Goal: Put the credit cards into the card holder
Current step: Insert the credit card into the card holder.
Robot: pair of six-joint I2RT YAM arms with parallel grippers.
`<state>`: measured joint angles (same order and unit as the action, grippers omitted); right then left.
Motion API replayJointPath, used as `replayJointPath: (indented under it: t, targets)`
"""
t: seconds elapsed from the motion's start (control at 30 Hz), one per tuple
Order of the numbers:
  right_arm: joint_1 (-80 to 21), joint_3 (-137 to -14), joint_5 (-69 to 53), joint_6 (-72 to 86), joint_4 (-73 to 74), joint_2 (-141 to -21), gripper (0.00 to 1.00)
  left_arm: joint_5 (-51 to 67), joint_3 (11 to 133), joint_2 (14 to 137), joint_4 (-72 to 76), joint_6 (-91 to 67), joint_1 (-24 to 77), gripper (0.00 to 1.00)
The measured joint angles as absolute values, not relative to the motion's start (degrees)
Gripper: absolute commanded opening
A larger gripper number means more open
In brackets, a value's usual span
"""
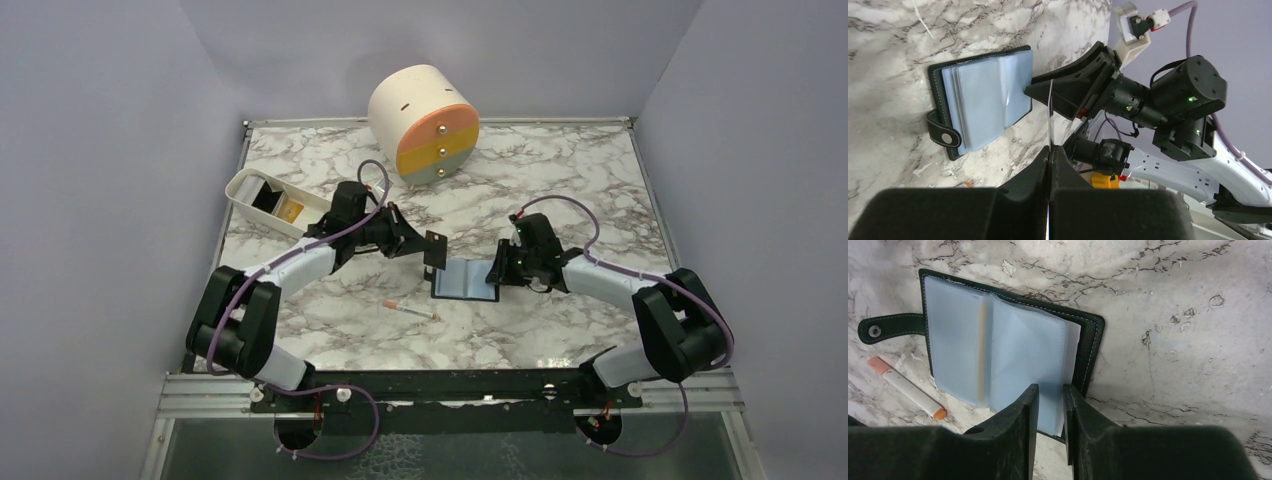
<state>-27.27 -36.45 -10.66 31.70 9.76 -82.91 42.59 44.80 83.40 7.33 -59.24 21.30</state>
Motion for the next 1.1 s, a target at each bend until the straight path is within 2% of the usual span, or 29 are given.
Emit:
replayJointPath:
  t: [0.63, 1.1]
  targets:
    - [-27.24, -34.41, -10.98, 32.73, 7.66, -81.73, 0.20, 42.15, 50.22, 101.51, 9.91, -54.06, 30.44, 0.00]
    - [-27.07, -33.58, -11.22, 33.19, 6.20, -81.60, 0.20, 41.95, 50.59, 105.95, 10.74, -51.20, 30.89, 0.00]
